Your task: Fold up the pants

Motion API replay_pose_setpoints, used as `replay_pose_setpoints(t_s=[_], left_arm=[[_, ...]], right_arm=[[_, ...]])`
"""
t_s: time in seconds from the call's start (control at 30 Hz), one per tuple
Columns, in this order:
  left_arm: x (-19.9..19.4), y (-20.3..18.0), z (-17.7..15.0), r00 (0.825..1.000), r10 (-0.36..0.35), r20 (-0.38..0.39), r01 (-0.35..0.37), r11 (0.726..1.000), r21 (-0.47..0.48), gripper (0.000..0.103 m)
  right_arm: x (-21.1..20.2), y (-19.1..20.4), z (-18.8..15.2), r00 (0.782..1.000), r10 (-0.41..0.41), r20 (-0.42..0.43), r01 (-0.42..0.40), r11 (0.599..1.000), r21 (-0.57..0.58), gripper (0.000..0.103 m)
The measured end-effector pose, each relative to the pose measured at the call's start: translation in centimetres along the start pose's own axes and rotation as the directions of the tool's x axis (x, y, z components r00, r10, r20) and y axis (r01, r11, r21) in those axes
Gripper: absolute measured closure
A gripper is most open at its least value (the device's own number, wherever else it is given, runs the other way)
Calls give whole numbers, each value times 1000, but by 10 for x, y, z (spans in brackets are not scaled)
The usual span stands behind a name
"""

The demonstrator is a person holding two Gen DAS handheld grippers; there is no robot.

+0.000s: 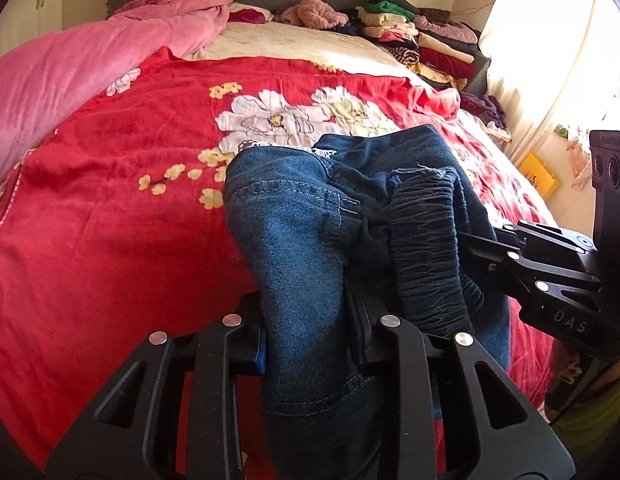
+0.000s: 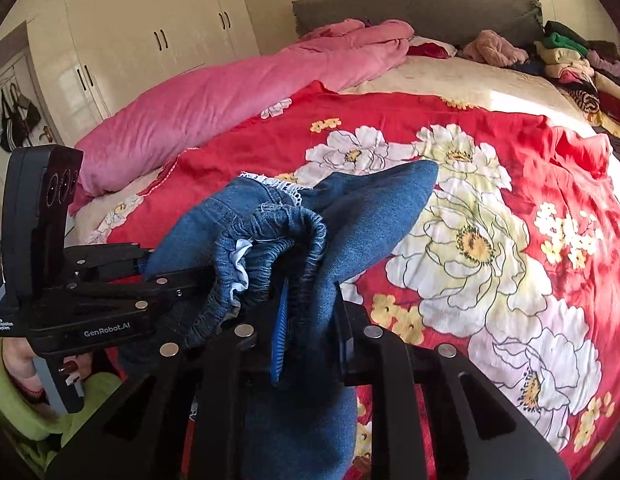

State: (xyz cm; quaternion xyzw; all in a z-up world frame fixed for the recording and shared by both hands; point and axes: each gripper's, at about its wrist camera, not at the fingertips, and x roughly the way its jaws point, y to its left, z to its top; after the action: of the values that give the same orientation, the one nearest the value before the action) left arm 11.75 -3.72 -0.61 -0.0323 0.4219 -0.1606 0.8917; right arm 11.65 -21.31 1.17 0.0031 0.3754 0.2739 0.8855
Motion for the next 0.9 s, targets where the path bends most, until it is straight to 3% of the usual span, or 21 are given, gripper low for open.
replay_pose_setpoints(t_s=[0.9], left_arm=[[3, 10, 36, 998, 32, 55, -31, 999, -22, 81]], right_arm=[[19, -16, 41, 1000, -21, 16, 21, 1000, 3, 85]])
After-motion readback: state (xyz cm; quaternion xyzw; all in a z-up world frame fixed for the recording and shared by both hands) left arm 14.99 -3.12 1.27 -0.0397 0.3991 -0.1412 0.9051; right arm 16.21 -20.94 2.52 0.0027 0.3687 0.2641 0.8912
